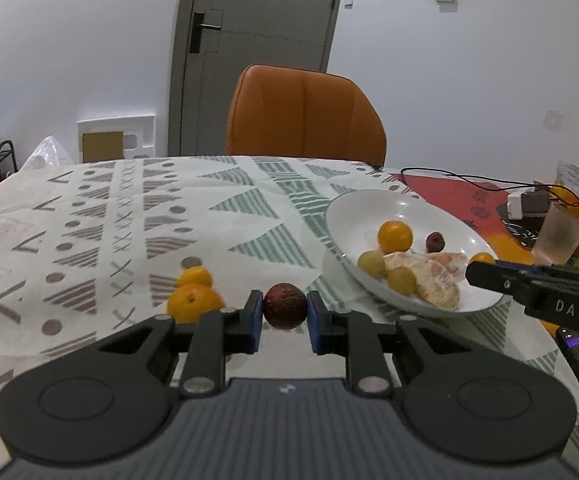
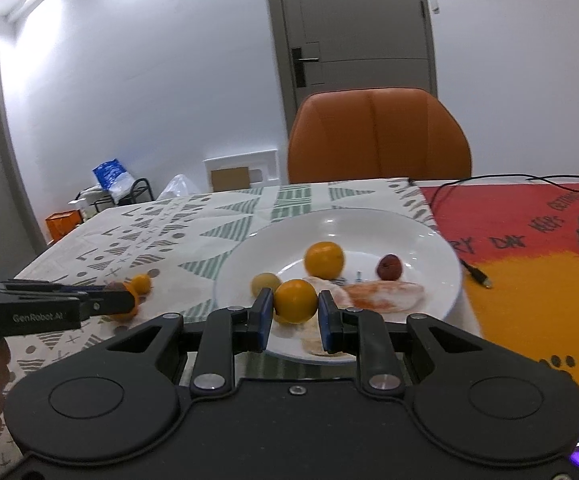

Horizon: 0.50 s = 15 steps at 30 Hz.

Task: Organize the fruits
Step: 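Carry the mandarin into the white bowl and open the right gripper while the left carries the plum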

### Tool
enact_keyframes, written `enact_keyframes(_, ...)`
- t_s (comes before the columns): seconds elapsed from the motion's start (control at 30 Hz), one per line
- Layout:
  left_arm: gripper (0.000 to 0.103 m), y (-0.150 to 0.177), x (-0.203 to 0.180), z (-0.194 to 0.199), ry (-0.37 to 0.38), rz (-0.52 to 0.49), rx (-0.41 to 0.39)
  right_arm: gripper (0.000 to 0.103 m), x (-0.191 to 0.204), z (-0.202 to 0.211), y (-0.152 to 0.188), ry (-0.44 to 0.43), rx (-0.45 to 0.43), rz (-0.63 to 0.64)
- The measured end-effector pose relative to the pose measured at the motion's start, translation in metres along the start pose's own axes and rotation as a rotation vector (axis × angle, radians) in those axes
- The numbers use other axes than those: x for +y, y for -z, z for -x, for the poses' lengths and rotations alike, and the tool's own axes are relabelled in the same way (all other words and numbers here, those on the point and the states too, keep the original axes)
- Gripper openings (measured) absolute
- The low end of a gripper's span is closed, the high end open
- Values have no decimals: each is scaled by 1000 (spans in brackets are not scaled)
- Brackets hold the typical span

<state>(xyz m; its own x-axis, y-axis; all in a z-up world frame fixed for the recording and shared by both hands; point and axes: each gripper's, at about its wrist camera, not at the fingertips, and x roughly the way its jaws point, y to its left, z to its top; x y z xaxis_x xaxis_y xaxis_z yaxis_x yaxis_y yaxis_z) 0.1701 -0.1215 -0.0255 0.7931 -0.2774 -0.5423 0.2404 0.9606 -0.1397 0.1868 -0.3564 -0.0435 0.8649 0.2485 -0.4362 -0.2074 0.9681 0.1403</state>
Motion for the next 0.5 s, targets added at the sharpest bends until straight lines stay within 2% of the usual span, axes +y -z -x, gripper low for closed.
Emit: enact_keyframes(0.5, 22, -17, -28, -19, 31, -48, -8, 22, -29, -2, 5, 62, -16, -49)
